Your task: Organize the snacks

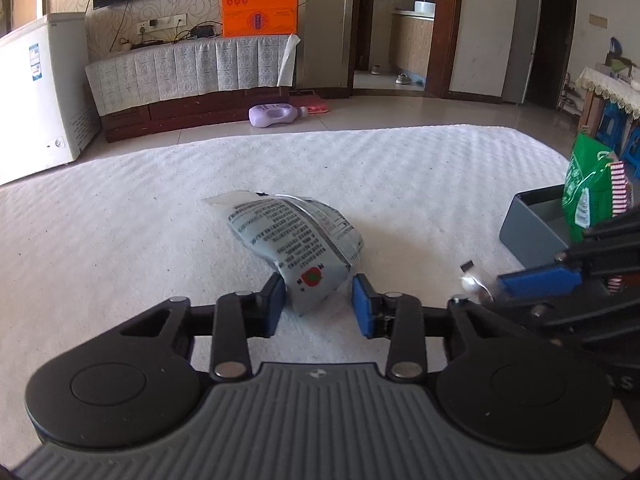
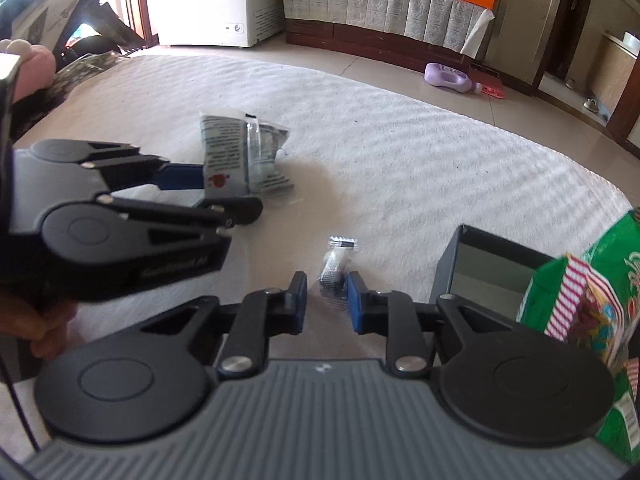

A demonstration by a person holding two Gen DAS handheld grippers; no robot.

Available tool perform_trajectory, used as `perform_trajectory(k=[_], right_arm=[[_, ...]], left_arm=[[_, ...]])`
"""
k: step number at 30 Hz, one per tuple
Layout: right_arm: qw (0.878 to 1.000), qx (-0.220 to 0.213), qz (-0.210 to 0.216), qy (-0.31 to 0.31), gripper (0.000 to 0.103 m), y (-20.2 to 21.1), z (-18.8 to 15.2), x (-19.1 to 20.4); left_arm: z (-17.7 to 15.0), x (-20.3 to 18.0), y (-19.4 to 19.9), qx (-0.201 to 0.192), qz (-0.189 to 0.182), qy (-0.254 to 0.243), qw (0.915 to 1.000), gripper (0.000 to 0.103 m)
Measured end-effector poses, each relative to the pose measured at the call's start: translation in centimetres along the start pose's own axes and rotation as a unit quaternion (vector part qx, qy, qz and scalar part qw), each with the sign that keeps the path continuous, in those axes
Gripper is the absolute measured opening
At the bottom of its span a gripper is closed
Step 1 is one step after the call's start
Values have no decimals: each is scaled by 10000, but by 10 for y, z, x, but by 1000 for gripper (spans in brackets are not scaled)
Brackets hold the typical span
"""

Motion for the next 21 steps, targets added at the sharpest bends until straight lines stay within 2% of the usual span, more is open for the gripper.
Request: perform_trajectory(k=[9, 15, 21], right_arm=[[9978, -520, 37, -405, 25, 83, -16, 8], [9951, -805, 27, -582, 25, 135, -34, 19], [9932, -934, 101, -686, 25, 168, -52, 29]], left_arm=[[-6, -2, 23, -40, 23, 214, 9998, 33], [-4, -15, 53, -169, 126, 161, 9996, 31], [-7, -27, 91, -213, 111, 128, 9996, 30]])
Point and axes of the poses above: each gripper's, at about its wrist camera, not at the fingertips, and y roughly against the way its jaws point, x to its left, z to its top, the point moved 7 cm from there along -y, roughly the way its jaws point, and after that the axes turned 13 degrees about -x, right-handed, at the moved point
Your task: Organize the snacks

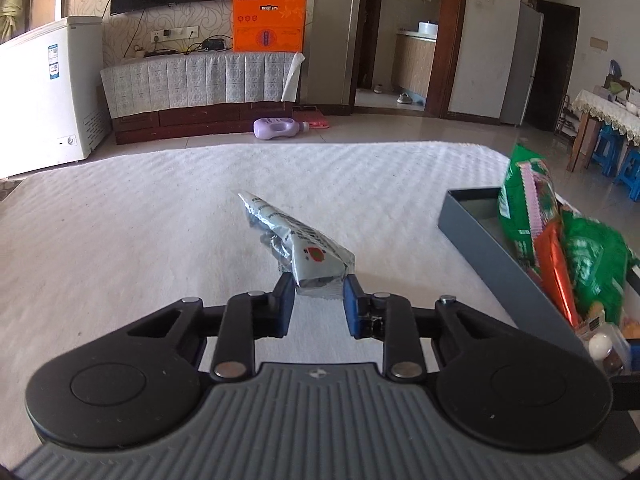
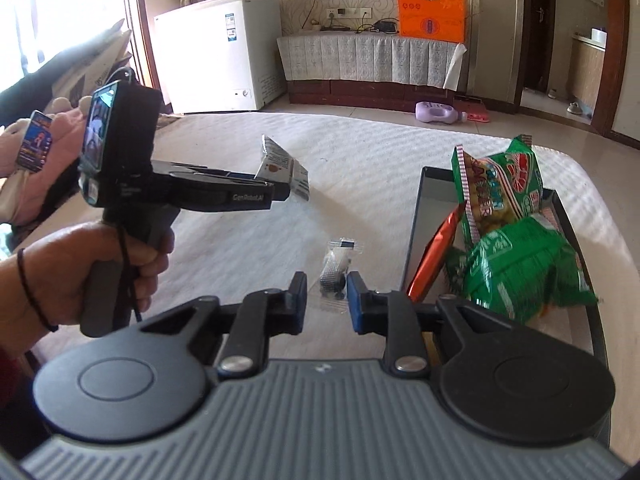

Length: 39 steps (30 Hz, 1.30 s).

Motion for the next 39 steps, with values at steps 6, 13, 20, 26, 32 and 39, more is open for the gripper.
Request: perform_trajectory(k=[6, 13, 20, 26, 32, 39], right_arm=[[9998, -113, 70, -154, 25, 16, -4, -1], [9994, -219, 133, -234, 25, 22, -4, -5], [9994, -230, 119, -229, 24, 24, -5, -14], [9991, -338, 125, -202, 24, 28, -1, -13], [9988, -422, 90, -217, 25, 34, 4, -15], [9984, -520, 40, -230, 25, 42, 9, -18]], left_arm=[[-18, 5, 29, 251, 143, 387, 9988, 30], [-28, 13, 20, 370, 696, 444, 9959, 94], [-28, 13, -13, 476, 848, 395, 9945, 85], [-24, 1, -17, 360, 702, 280, 9965, 54], [-19, -3, -11, 282, 659, 212, 9972, 48], [0, -15, 5, 11, 564, 46, 9984, 46]])
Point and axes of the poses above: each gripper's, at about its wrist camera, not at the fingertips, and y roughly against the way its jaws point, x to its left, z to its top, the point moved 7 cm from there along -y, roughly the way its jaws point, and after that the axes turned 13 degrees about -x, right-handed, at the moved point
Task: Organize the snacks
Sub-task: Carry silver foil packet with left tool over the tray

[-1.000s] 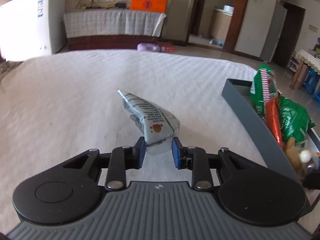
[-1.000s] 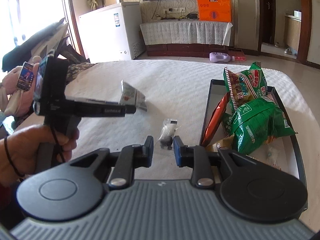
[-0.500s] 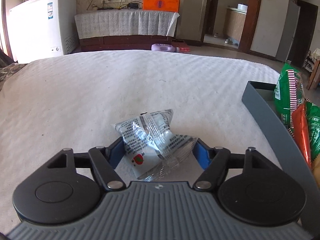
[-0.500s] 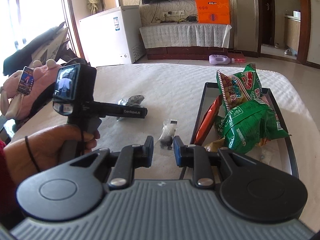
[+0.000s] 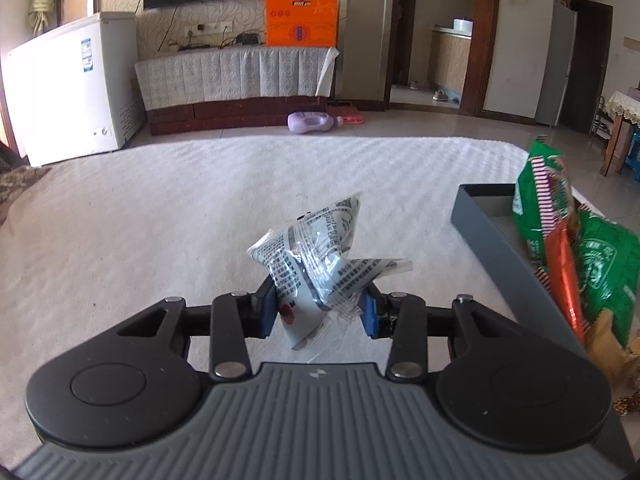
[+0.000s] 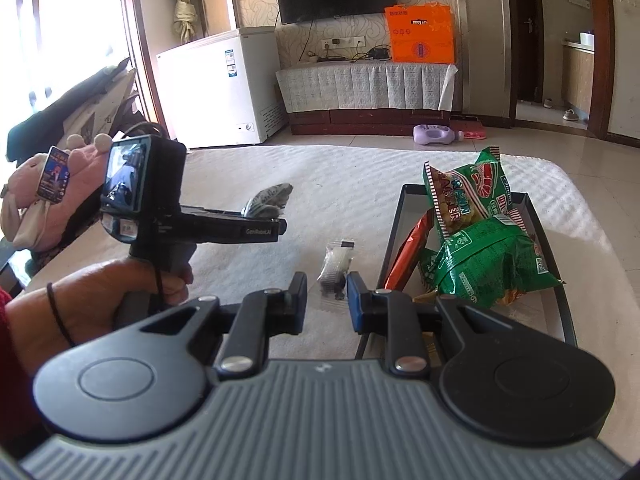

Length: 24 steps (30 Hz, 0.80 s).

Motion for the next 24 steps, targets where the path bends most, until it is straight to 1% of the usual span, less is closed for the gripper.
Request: perform_trajectory(k=[12, 24], right_arm=[[9997, -82, -215, -49, 25, 16, 1, -17], [9978, -136, -613, -196, 25, 36, -2, -57]], left_arm=[[23, -31, 22, -250, -292, -65, 9992, 46], [32, -83, 37, -387, -767, -233, 9960, 46]])
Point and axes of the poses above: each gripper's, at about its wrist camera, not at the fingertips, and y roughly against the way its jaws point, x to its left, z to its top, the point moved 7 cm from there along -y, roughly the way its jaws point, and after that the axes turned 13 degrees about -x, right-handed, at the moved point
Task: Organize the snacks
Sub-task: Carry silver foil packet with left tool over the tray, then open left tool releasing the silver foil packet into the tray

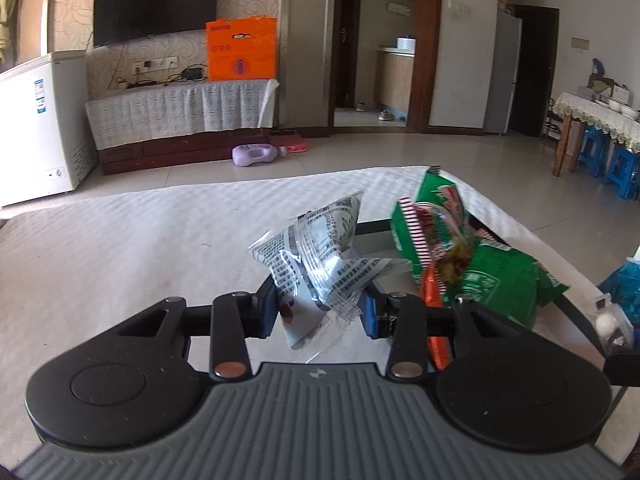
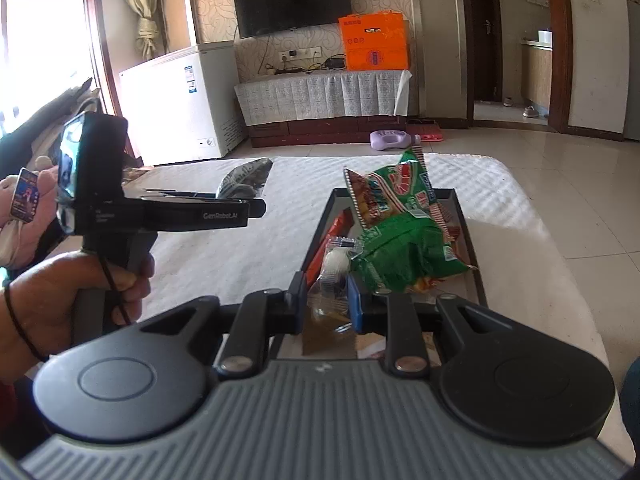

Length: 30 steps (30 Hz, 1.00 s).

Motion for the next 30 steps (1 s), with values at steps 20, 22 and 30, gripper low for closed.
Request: perform_trajectory(k=[20, 22, 30], right_arm=[[9986, 206, -424, -257, 25, 8, -15, -46], [9984, 221, -438, -286, 25, 7, -16, -48], [9981, 322, -447, -289, 25, 2, -21, -49]], left_arm=[[-22, -123, -1, 86, -1142, -425, 9925, 46], [-27, -127, -1, 130, -1163, -454, 9921, 46], [-38, -121, 1, 306, -1171, -427, 9917, 50]])
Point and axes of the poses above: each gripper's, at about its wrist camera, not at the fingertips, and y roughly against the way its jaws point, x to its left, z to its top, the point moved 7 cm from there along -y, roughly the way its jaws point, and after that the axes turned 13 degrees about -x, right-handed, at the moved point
